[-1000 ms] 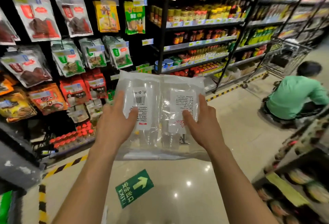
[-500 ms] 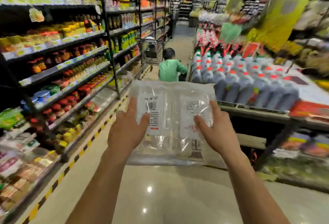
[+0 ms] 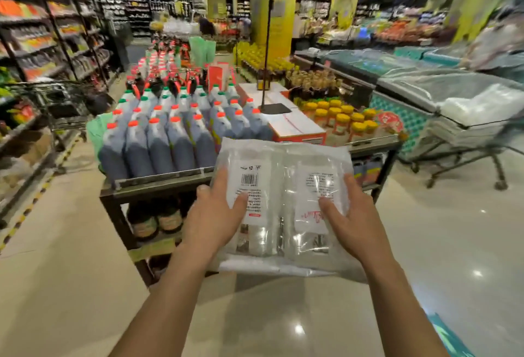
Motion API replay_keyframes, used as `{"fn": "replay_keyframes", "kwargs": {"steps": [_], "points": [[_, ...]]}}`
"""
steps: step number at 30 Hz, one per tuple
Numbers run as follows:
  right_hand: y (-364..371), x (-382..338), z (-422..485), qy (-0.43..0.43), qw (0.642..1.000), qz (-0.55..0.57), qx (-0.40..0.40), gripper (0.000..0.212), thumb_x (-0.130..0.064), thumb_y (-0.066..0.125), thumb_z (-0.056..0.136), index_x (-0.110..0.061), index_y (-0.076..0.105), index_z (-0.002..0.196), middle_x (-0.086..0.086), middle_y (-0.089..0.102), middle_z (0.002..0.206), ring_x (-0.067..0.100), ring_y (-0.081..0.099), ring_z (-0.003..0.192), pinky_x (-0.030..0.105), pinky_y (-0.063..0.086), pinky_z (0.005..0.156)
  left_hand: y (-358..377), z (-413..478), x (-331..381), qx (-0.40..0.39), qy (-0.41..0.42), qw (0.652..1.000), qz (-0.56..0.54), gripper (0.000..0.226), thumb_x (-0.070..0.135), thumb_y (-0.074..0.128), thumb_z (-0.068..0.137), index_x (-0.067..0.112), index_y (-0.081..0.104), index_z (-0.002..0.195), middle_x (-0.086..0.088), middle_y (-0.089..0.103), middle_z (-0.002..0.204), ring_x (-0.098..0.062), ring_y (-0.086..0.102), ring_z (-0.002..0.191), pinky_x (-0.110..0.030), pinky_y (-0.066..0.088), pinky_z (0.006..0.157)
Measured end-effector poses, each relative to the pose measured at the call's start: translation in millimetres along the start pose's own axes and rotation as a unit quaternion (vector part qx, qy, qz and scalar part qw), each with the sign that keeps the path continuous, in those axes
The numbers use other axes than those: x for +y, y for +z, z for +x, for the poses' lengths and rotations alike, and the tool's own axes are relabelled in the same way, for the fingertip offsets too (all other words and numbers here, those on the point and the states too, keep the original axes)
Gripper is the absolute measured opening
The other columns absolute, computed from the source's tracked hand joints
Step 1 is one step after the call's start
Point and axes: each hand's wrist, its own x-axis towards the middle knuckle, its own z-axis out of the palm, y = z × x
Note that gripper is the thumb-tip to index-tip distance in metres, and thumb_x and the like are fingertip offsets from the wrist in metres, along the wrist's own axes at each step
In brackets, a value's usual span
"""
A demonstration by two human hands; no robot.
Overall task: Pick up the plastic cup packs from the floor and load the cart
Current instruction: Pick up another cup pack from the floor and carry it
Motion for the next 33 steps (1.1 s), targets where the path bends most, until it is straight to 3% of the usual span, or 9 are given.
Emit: {"fn": "replay_keyframes", "kwargs": {"steps": [2,5,10,15,19,23,26,29,33], "points": [[-35,33,18,0.016,0.999,-0.007,0.027,0.053,-0.058,0.053,0.083,-0.045,0.037,0.131,-0.005,0.060,0.117,0.020,0.058,0.108,0.045,0.053,0.085,33,19,42,-0.008,0.034,0.999,0.001,0.074,0.058,0.041,0.090,0.044,-0.002,0.150,-0.021,0.046,0.130,-0.041,0.051,0.113,-0.047,0.044,0.095],[-81,81,41,0.062,0.996,-0.025,0.060,0.057,-0.051,0.055,0.089,-0.038,0.033,0.139,-0.006,0.049,0.122,0.021,0.051,0.117,0.032,0.043,0.087,81,45,102,-0.029,0.101,0.994,-0.007,0.076,0.058,0.040,0.090,0.042,-0.003,0.150,-0.017,0.049,0.134,-0.038,0.051,0.115,-0.044,0.045,0.088],[-139,165,77,0.129,0.984,-0.048,0.115,0.072,-0.061,0.049,0.083,-0.036,0.025,0.146,0.005,0.053,0.132,0.022,0.056,0.112,0.041,0.049,0.093,162,85,196,-0.071,0.175,0.982,-0.025,0.077,0.053,0.045,0.091,0.041,-0.002,0.151,-0.020,0.053,0.126,-0.040,0.054,0.109,-0.043,0.045,0.081],[-189,247,117,0.212,0.961,-0.073,0.161,0.066,-0.049,0.054,0.090,-0.038,0.023,0.148,0.003,0.046,0.133,0.021,0.050,0.118,0.033,0.040,0.089,262,129,282,-0.123,0.235,0.963,-0.054,0.069,0.046,0.049,0.093,0.032,0.012,0.150,-0.013,0.055,0.116,-0.034,0.054,0.105,-0.039,0.044,0.071],[-229,317,171,0.224,0.949,-0.079,0.206,0.052,-0.050,0.053,0.087,-0.043,0.035,0.135,-0.010,0.054,0.118,0.012,0.053,0.111,0.032,0.046,0.085,348,178,358,-0.148,0.266,0.950,-0.064,0.066,0.047,0.049,0.093,0.031,0.015,0.147,-0.013,0.055,0.117,-0.034,0.052,0.108,-0.040,0.043,0.076],[-275,378,244,0.263,0.929,-0.118,0.233,0.053,-0.049,0.054,0.089,-0.041,0.034,0.138,-0.008,0.051,0.124,0.010,0.050,0.109,0.031,0.044,0.086,425,237,445,-0.179,0.283,0.937,-0.095,0.064,0.044,0.052,0.092,0.034,0.020,0.146,-0.008,0.055,0.121,-0.031,0.051,0.115,-0.040,0.043,0.082],[-314,413,296,0.290,0.916,-0.131,0.244,0.062,-0.048,0.055,0.091,-0.037,0.028,0.145,-0.001,0.048,0.133,0.019,0.052,0.116,0.035,0.044,0.093,471,276,507,-0.207,0.278,0.934,-0.085,0.072,0.045,0.049,0.094,0.035,0.008,0.152,-0.013,0.050,0.130,-0.033,0.049,0.117,-0.041,0.042,0.091],[-350,443,341,0.305,0.906,-0.136,0.259,0.063,-0.045,0.057,0.092,-0.032,0.029,0.147,0.002,0.048,0.132,0.020,0.051,0.115,0.030,0.039,0.087,510,314,562,-0.215,0.287,0.930,-0.082,0.073,0.048,0.047,0.093,0.043,0.001,0.149,-0.016,0.051,0.114,-0.038,0.053,0.104,-0.046,0.045,0.086],[-388,499,400,0.281,0.908,-0.134,0.282,0.054,-0.044,0.058,0.092,-0.035,0.037,0.140,-0.001,0.056,0.123,0.013,0.054,0.100,0.028,0.044,0.080,562,353,626,-0.219,0.301,0.924,-0.081,0.067,0.050,0.048,0.092,0.041,0.010,0.147,-0.013,0.051,0.118,-0.038,0.056,0.104,-0.046,0.045,0.082]]}}
